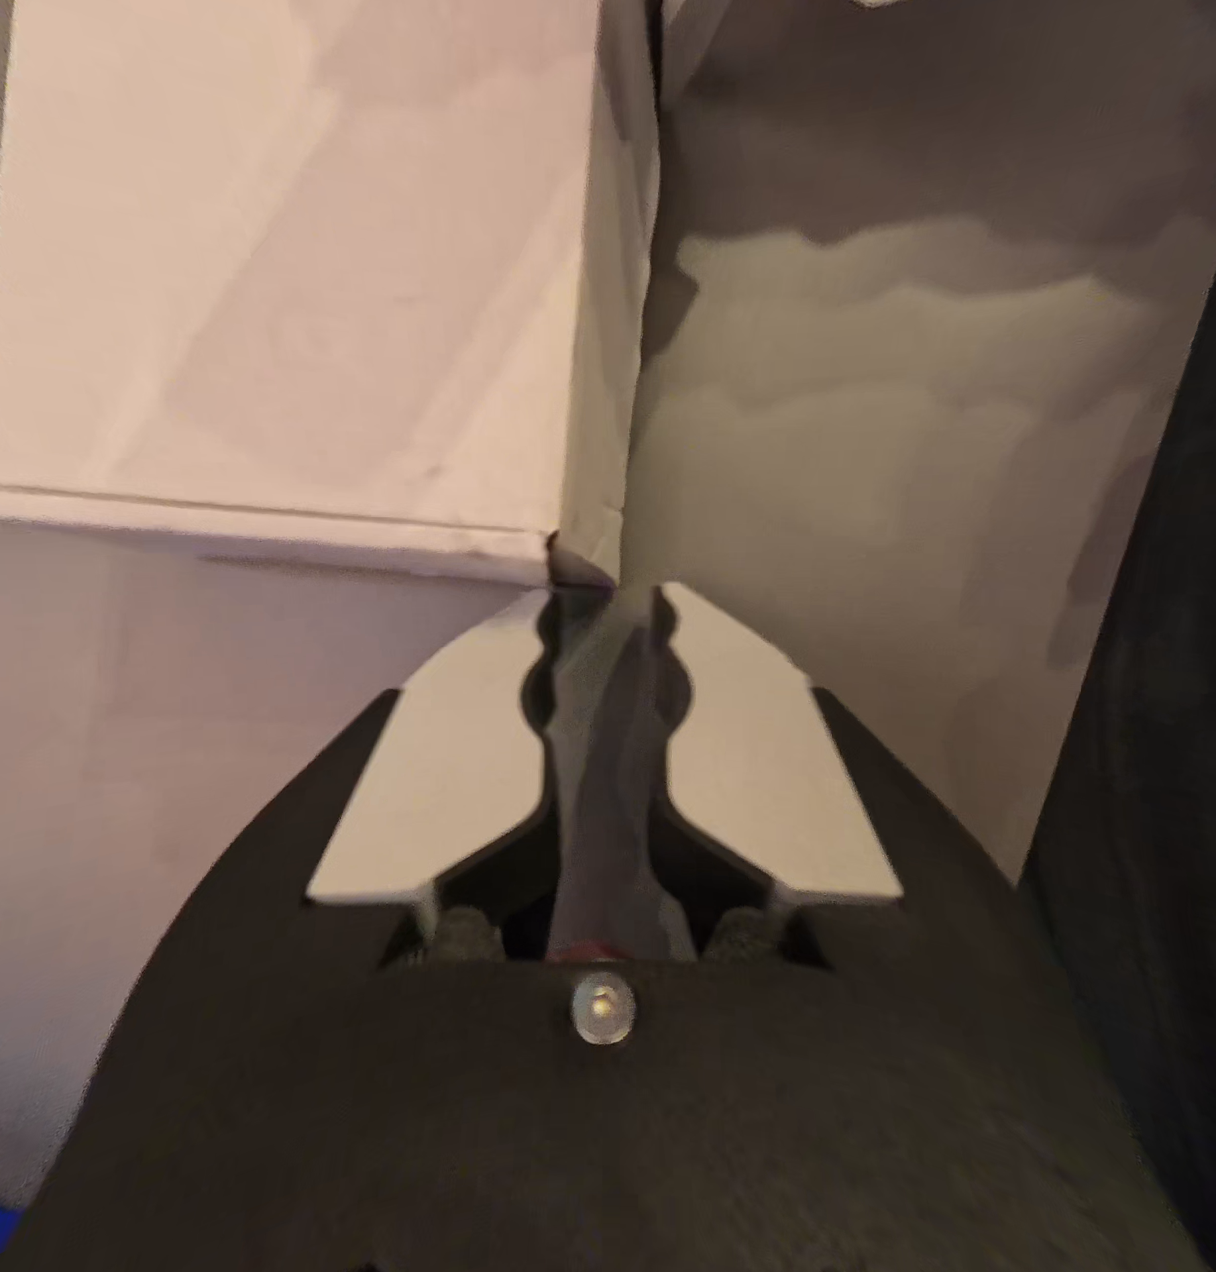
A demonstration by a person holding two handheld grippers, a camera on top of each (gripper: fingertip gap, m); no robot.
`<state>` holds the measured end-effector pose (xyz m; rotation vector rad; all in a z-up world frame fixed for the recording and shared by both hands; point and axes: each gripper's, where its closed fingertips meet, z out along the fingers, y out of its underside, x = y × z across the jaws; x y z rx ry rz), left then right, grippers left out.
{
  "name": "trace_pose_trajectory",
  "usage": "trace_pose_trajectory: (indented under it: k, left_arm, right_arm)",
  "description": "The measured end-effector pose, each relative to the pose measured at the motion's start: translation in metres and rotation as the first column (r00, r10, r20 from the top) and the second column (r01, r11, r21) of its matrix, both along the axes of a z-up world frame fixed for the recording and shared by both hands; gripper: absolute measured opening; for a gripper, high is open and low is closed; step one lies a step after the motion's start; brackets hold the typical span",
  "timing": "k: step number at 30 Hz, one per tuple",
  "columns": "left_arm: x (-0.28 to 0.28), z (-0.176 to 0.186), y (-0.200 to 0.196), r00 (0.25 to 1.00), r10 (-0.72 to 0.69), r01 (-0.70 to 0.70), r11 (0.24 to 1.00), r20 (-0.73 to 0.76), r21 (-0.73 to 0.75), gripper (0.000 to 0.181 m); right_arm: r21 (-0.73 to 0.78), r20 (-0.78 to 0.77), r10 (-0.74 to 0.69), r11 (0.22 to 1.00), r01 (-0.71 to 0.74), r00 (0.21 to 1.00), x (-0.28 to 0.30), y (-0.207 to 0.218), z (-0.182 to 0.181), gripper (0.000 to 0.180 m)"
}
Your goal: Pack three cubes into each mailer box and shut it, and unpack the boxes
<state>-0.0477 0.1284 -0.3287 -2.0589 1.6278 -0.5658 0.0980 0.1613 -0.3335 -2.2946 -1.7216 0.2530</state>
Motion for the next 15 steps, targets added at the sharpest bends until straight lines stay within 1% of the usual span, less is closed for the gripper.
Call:
trace_pose_trajectory:
  k: [1,3,4,5,7,10,15]
  left_arm:
    - [-0.001,0.002,0.003,1.0,0.027,-0.027,1.0,0.001,-0.011,0.039]
    - [0.0,-0.001,0.007,0.999,0.04,-0.04,0.999,-0.015,0.011,0.046]
    - [0.001,-0.005,0.009,0.998,0.049,-0.048,0.999,-0.044,0.023,0.047]
    - [0.002,-0.007,0.014,0.996,0.068,-0.066,0.997,-0.05,0.049,0.046]
    - [0.002,-0.007,0.02,0.995,0.095,-0.093,0.994,-0.041,0.049,0.039]
    - [0.004,-0.006,0.024,0.993,0.116,-0.114,0.992,-0.03,0.06,0.038]
    - [0.004,-0.006,0.031,0.989,0.135,-0.13,0.989,-0.054,0.076,0.03]
  right_arm:
    - [0.001,-0.002,0.003,1.0,-0.003,1.0,0.001,0.0,0.0,0.032]
    - [-0.004,-0.016,0.014,1.0,-0.014,1.0,-0.002,0.0,0.0,0.031]
    - [0.003,-0.008,0.023,1.0,-0.023,1.0,-0.002,0.0,0.0,0.031]
    - [0.004,0.003,0.023,1.0,-0.024,1.0,-0.001,0.0,0.0,0.031]
    - [0.001,0.002,0.027,1.0,-0.027,1.0,-0.001,-0.001,0.0,0.03]
    - [0.004,0.011,0.029,1.0,-0.029,1.0,-0.001,0.001,0.0,0.028]
    - [-0.014,0.108,0.044,0.999,-0.043,0.993,0.002,0.001,0.0,0.025]
